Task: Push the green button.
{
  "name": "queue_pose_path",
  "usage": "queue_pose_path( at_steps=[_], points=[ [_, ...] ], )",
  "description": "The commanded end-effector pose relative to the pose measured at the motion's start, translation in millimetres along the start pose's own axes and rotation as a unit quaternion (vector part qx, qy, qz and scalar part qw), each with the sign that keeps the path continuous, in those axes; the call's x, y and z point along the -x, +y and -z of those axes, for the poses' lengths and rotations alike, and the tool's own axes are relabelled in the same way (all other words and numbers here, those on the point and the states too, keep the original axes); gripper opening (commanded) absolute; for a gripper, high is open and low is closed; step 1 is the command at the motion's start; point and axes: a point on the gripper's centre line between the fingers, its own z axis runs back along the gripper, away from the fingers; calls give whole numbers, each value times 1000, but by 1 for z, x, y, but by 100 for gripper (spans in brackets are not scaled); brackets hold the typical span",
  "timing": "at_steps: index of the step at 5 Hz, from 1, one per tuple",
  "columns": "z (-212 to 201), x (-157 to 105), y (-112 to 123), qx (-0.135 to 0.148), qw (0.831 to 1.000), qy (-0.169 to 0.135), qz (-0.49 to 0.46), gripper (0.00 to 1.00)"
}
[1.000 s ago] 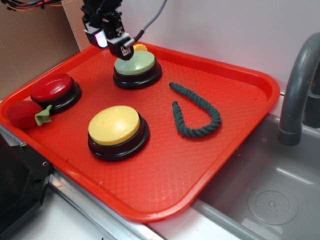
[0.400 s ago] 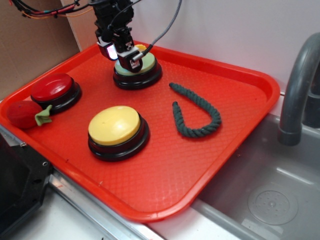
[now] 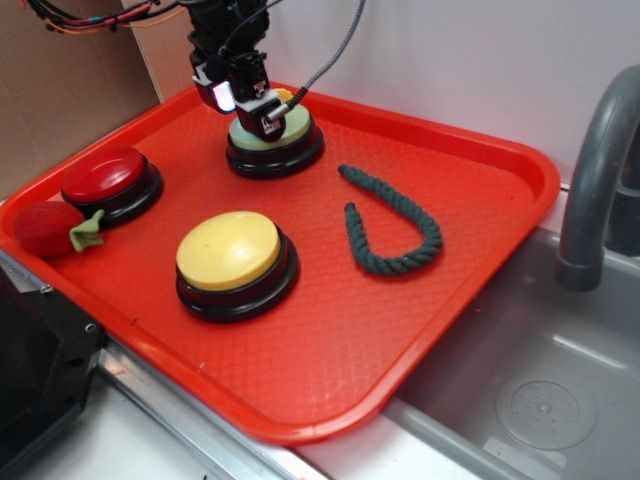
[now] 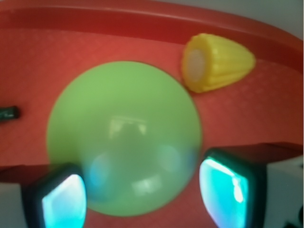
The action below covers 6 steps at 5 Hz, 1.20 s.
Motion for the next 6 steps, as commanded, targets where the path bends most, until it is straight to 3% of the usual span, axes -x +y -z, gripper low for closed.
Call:
queue_pose_path(
  at_steps=[1, 3, 6],
  points=[
    [-38, -11, -3, -7, 999, -32, -3, 100],
    [-53, -10, -4, -3, 999, -44, -11, 100],
    [-74, -4, -8, -20, 998, -57, -27, 100]
  ],
)
